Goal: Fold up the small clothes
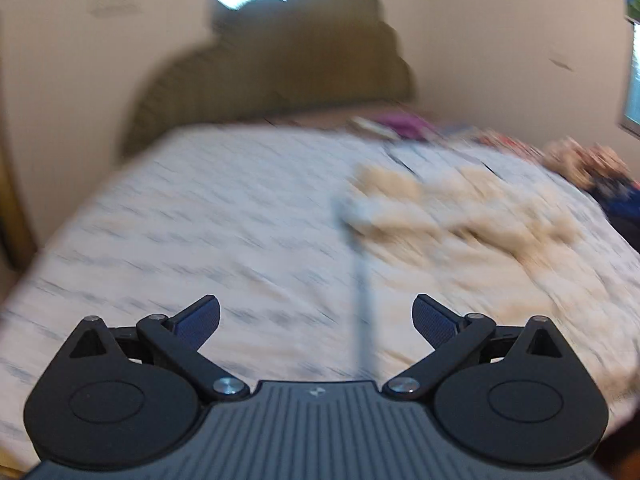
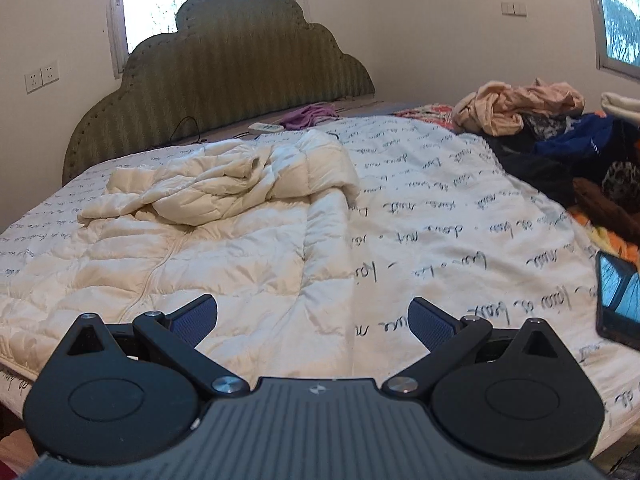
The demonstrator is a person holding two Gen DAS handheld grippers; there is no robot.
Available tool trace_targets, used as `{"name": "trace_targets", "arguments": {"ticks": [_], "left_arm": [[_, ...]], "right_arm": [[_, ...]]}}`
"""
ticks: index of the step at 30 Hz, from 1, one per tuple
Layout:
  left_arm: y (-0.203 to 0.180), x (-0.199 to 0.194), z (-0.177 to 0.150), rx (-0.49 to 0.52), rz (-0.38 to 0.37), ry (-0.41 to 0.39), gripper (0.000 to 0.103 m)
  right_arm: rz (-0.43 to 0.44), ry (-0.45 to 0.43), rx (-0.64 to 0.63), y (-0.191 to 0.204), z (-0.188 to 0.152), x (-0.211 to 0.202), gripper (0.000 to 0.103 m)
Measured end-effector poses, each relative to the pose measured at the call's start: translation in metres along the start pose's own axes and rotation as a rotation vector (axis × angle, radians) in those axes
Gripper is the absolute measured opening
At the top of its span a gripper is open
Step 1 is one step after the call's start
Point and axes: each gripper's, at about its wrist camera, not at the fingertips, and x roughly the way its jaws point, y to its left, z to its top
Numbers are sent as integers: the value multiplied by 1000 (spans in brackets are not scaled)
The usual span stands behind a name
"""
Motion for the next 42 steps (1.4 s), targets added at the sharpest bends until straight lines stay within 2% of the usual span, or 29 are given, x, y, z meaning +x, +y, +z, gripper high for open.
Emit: {"name": "trace_targets", "arguments": {"ticks": [3, 6, 9, 13, 14, 18, 21, 23, 25, 26, 27, 28, 29, 30, 33, 38, 42], "left_arm": [[-30, 40, -32, 69, -58, 94, 103], [-46, 57, -57, 126, -101, 146, 103], [-47, 59, -69, 127, -163, 164, 103], [-46, 61, -76, 111, -233, 190, 103], [-45, 61, -76, 103, -239, 191, 103], [-45, 64, -79, 59, -238, 192, 103], [-43, 65, -80, 29, -239, 199, 102], [-43, 63, -81, 26, -239, 196, 101], [-43, 61, -82, 18, -247, 197, 90], [-43, 60, -81, 12, -253, 199, 77], [-42, 59, -80, 0, -262, 204, 59], [-41, 58, -78, -17, -269, 208, 50], [-40, 57, -76, -42, -270, 208, 35], [-40, 55, -74, -57, -262, 199, 25], [-43, 47, -67, -59, -235, 148, 13], [-50, 26, -56, -68, -242, 51, 9], [-46, 5, -50, -83, -263, 1, 6]], "right_arm": [[22, 39, 20, -3, -15, 1, 103], [48, 95, 80, -14, -29, 1, 102], [100, 139, 172, -26, -42, 4, 92], [195, 160, 229, -25, -53, 7, 70], [216, 167, 227, -21, -54, 9, 62], [242, 186, 199, -8, -56, 15, 59], [254, 185, 213, -10, -57, 15, 48], [261, 179, 224, -11, -56, 12, 36], [271, 162, 232, -13, -56, 8, 29], [274, 150, 242, -14, -55, 5, 27], [276, 136, 250, -14, -53, 3, 26], [278, 120, 255, -14, -50, 2, 24], [280, 105, 257, -13, -48, 0, 23], [283, 88, 256, -11, -45, -2, 23], [301, 28, 259, -8, -33, -10, 21], [311, -71, 253, -6, -14, -25, 19], [320, -113, 274, -11, -8, -40, 16]]}}
